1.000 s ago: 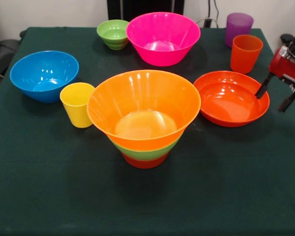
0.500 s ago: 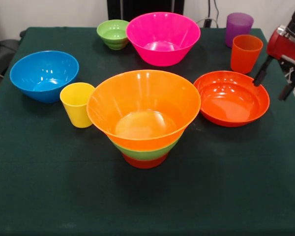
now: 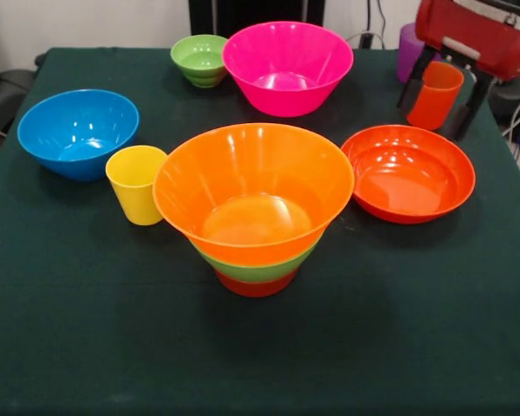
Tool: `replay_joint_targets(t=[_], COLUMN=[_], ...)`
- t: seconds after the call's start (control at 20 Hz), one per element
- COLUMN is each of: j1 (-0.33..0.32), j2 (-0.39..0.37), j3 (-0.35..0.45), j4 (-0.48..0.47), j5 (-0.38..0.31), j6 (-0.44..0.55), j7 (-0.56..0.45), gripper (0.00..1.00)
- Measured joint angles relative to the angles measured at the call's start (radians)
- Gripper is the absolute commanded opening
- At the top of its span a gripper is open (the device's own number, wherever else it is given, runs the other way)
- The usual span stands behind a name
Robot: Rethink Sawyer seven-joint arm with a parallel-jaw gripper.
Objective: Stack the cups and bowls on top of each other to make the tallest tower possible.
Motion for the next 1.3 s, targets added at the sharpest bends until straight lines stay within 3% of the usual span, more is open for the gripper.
replay_joint_targets(t=[0.4,0.65,1.3], j1=[-0.005,-0.005,-0.007], j2=[-0.093,-0.144,-0.220], j3=[0.019,0.033,0.041], j4=[0.185,0.270,0.322], j5=[-0.035,-0.057,-0.123], j6=[-0.129,-0.139,-0.139], j7=[0.000,0.000,0.000], gripper=[1.00,1.00,1.00])
